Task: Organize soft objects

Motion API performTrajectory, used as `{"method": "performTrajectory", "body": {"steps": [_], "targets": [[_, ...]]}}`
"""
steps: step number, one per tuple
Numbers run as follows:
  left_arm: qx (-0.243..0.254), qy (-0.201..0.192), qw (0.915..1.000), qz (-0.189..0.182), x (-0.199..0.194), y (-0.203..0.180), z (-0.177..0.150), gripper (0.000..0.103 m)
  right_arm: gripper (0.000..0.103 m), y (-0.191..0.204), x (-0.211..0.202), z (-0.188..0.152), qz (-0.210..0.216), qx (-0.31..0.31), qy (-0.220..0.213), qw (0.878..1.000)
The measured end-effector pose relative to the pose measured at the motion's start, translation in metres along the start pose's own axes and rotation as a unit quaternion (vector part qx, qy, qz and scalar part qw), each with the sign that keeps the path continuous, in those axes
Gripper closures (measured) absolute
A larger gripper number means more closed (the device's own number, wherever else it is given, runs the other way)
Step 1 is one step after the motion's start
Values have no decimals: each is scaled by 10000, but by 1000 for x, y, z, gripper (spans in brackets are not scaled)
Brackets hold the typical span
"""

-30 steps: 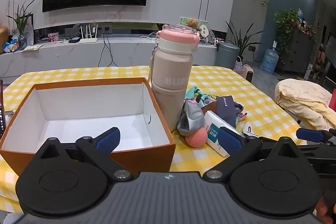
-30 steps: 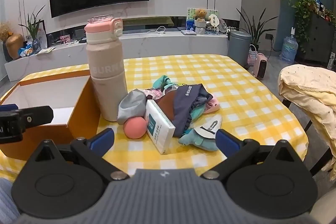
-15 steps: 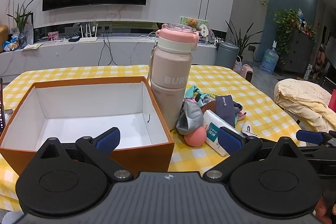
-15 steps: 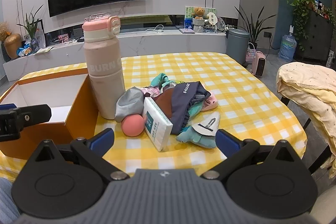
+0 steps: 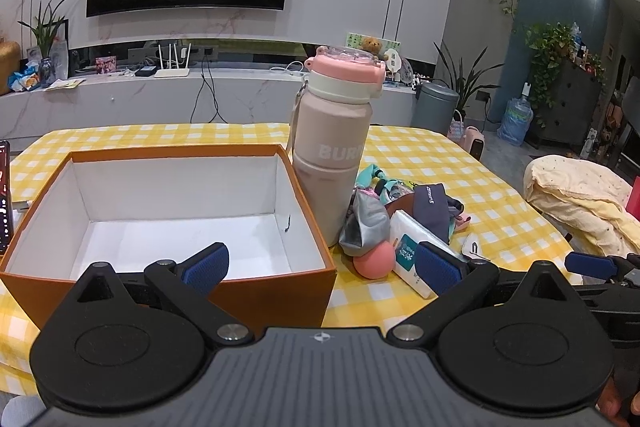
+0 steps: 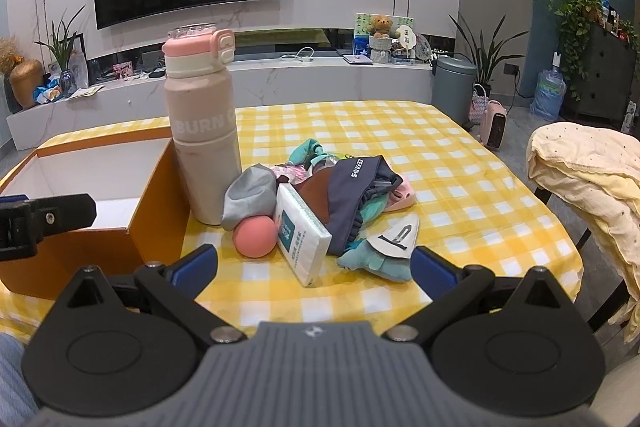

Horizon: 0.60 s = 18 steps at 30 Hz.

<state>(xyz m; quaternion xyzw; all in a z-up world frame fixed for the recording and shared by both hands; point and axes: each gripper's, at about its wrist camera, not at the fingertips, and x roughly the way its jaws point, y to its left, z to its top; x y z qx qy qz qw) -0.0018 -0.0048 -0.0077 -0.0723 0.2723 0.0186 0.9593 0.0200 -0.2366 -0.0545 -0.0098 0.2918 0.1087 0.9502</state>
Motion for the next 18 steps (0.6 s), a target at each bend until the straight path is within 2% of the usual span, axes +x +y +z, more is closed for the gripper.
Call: {"method": "performTrajectory", "body": {"steps": [18], "targets": [[9,-60,10000,-40,-8,0,2,0,2,3,-7,0,-21,-81,-89,9999]]}}
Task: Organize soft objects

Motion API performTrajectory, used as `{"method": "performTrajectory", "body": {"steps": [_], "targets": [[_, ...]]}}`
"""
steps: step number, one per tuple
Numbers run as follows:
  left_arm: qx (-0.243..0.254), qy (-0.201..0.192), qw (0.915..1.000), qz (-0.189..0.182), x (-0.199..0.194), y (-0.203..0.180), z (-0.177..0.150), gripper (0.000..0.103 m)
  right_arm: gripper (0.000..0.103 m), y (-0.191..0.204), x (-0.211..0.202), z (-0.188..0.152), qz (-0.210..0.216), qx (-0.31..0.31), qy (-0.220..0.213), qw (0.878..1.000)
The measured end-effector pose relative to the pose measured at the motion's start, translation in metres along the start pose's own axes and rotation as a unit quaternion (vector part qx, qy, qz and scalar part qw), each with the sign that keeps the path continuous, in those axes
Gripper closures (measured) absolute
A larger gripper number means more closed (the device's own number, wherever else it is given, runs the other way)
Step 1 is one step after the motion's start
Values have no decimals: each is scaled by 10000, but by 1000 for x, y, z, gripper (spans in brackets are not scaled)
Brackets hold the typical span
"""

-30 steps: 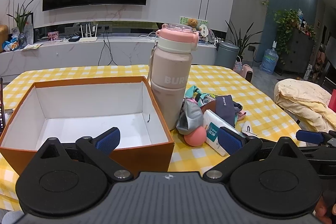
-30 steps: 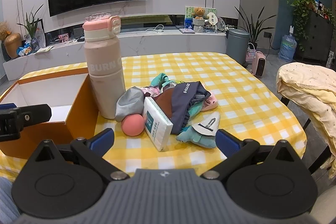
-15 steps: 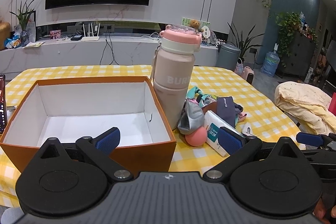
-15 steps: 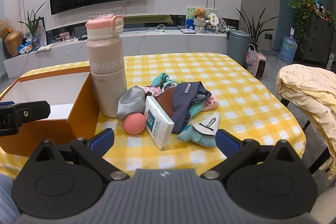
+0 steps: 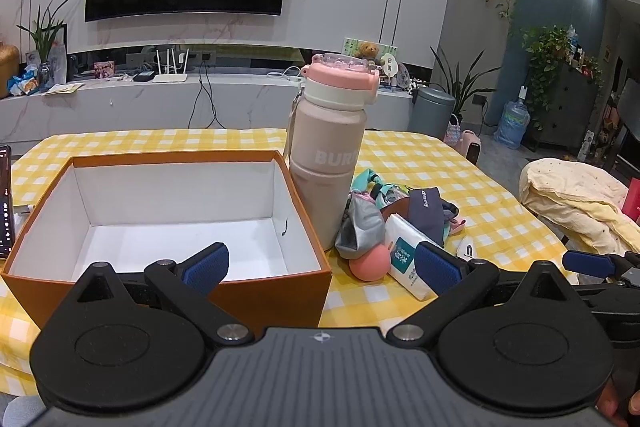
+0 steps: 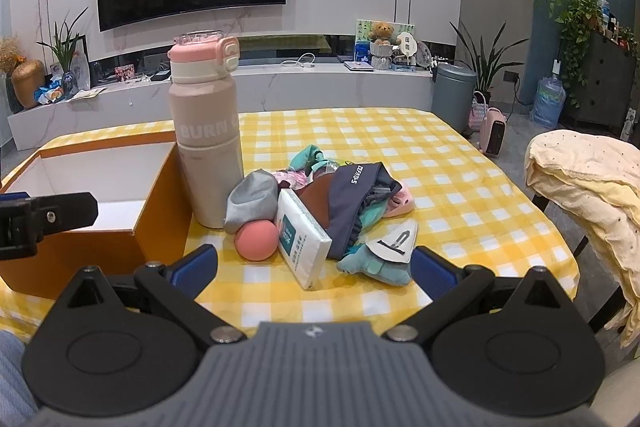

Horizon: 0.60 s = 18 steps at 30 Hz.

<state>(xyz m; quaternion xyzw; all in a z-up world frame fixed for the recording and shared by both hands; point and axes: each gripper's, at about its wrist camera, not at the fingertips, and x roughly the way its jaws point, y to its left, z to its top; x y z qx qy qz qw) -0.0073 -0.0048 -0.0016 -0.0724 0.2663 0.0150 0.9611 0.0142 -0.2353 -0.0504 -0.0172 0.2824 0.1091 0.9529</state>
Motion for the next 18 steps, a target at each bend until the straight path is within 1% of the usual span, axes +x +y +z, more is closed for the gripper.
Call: {"method": "performTrajectory", "body": {"steps": [18], "targets": [[-5,15,10000,-34,-1,-1,0,0,2,2,-1,0,3,-52,13,10000]]}}
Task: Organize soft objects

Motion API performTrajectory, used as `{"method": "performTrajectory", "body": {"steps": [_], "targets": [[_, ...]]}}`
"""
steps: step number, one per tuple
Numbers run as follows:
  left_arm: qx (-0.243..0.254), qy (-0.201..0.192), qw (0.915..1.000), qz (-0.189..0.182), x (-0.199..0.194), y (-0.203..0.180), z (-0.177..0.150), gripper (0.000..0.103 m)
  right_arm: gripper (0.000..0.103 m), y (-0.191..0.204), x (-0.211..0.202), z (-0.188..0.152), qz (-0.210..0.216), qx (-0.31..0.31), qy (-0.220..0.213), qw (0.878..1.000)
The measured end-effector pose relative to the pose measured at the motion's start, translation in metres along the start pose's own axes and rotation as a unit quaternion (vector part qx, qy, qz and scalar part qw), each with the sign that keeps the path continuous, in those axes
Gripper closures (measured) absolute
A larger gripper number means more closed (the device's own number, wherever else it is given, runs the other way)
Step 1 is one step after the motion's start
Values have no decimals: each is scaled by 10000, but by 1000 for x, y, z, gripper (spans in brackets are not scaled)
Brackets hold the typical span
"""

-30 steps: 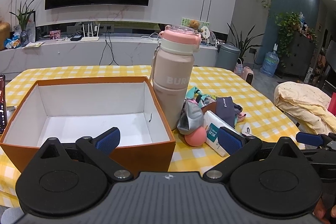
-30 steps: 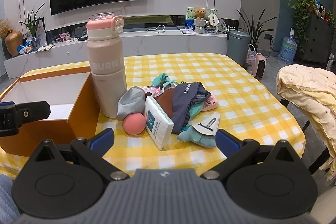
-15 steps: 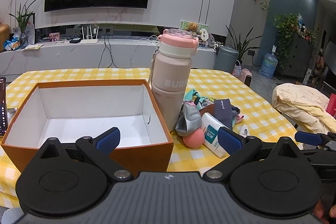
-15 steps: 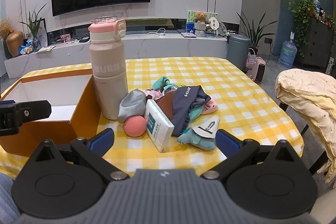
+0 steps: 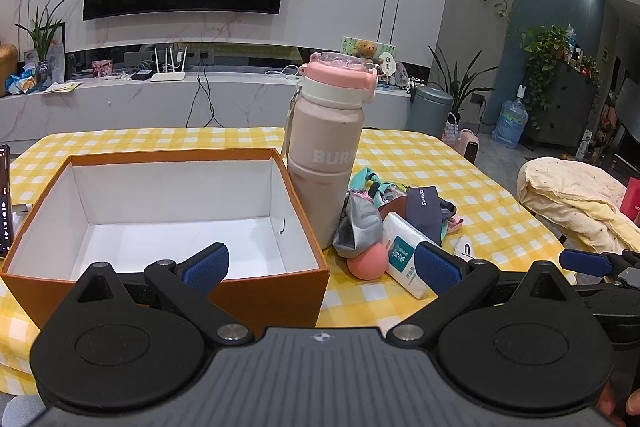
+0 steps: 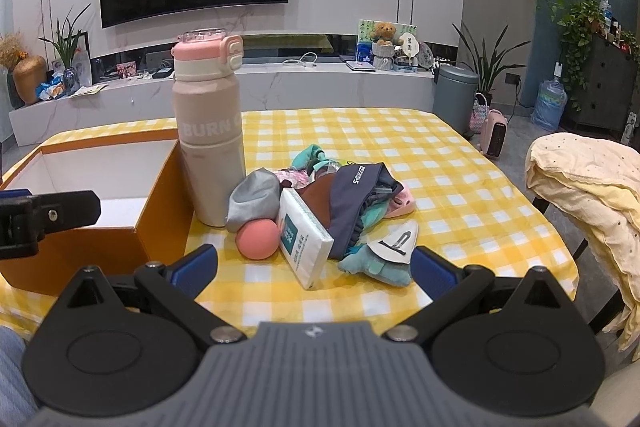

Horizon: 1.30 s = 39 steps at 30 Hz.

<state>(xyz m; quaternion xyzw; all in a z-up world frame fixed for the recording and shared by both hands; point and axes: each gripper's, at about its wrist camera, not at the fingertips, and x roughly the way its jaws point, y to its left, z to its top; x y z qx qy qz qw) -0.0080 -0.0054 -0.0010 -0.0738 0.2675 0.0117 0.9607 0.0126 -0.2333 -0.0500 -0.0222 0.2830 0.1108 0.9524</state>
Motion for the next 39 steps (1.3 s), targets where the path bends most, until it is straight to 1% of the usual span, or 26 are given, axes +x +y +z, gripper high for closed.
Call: {"method": "performTrajectory", "body": {"steps": [15,19,22,24,25,27,29,30,32,34,36,39], "targets": [[23,73,10000,10,3,1,-1,0,2,1,7,2,23,-21,80,10000],[63,146,9999,-39,7,1,1,0,2,-1,10,1,9,17,59,10000],[172,251,9995,-113,14,0,4,0,2,-7,13,1,71,99,-35,9999],[274,326,9988,-251,18,-2,6,10,3,-11,18,2,112,154,11,9998],[333,366,9982,-340,21,-3,7,18,3,-14,21,3,126,171,61,9998],[474,436,9965,-532,28,-9,10,25,3,-19,27,5,187,211,132,9995],[649,512,9938,-744,34,-14,14,36,5,-22,31,6,239,194,149,9994],[749,541,9920,-856,38,-18,15,38,11,-23,33,7,273,137,139,9994],[949,651,9880,-1026,49,-24,19,50,22,-23,39,7,319,21,154,9994],[1050,795,9848,-1136,61,-30,22,53,27,-25,47,8,390,-38,220,9990],[1100,888,9833,-1146,72,-34,25,53,35,-26,55,8,479,-63,276,9985],[1187,1044,9809,-1134,87,-40,27,53,37,-30,68,8,517,-76,378,9979]]}}
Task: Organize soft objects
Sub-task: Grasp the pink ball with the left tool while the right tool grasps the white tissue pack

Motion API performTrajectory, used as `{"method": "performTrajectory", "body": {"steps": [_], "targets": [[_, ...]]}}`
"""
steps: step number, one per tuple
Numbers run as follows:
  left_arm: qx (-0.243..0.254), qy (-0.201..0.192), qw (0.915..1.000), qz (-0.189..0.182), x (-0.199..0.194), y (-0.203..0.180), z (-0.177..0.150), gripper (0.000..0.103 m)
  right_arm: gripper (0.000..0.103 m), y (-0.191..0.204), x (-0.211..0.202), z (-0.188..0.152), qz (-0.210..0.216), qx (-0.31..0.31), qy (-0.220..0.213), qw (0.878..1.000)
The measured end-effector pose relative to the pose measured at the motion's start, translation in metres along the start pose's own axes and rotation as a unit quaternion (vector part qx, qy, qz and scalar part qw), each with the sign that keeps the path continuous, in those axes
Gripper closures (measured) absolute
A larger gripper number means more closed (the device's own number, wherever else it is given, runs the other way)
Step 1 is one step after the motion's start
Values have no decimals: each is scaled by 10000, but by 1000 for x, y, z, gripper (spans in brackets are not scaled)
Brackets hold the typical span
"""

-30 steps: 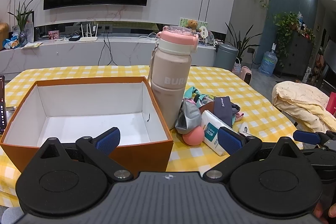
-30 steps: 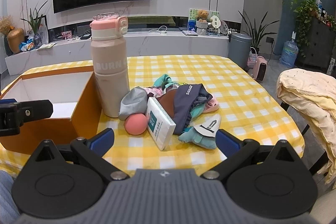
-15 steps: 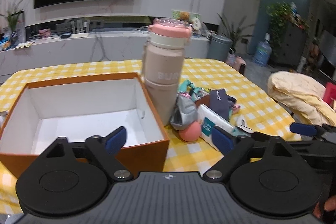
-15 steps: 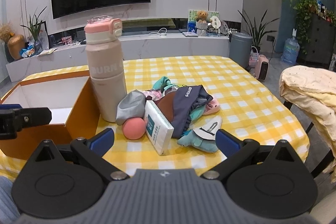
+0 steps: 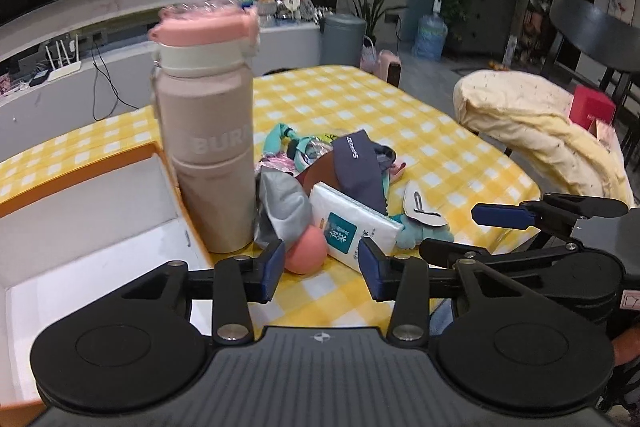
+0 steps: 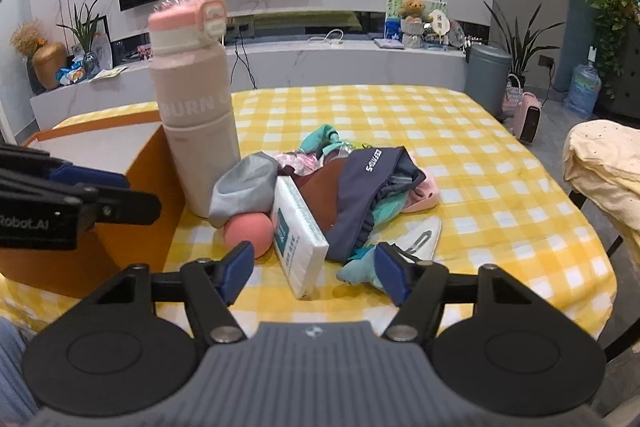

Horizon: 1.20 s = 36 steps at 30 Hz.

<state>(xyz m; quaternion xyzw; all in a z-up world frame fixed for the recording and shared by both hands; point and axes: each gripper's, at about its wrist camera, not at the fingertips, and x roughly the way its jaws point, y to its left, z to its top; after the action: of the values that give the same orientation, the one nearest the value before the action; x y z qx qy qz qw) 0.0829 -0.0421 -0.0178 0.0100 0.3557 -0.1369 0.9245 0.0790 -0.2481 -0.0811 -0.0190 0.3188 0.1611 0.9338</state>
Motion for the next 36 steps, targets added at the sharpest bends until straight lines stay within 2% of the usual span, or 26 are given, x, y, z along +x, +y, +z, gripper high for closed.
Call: {"method": "performTrajectory", "body": {"steps": [4,9,12,14,16,20,23,28,31,33,35,36], "targets": [[155,272,9994,-145,24,-4,3,53,38,-9,17,-3,61,20,196,9998],[521,634,9965,-155,49,-5,7,53,51,-12,43,0,343,-237,320,9986],[555,783,9953,-147,59,-1,13,53,52,-15,57,6,489,-225,334,9980],[605,895,9939,-216,67,-1,16,57,55,-16,66,10,603,-207,339,9974],[675,1033,9920,-254,74,-3,15,62,62,-16,74,12,692,-201,344,9968],[607,1282,9898,-126,93,-4,10,62,86,-23,88,14,932,-41,484,9945],[614,1331,9891,153,104,-6,8,62,92,-29,87,14,1090,51,529,9926],[899,1284,9871,336,116,-16,5,59,93,-38,76,10,953,61,554,9939],[1074,1166,9853,643,122,-21,3,47,91,-42,75,6,949,120,607,9936],[1135,1111,9844,750,125,-24,3,42,82,-43,74,6,899,138,588,9941],[1175,1091,9840,778,129,-25,3,34,77,-45,76,7,896,219,589,9940],[1204,1075,9834,828,131,-26,2,33,74,-47,78,9,944,273,590,9934]]}}
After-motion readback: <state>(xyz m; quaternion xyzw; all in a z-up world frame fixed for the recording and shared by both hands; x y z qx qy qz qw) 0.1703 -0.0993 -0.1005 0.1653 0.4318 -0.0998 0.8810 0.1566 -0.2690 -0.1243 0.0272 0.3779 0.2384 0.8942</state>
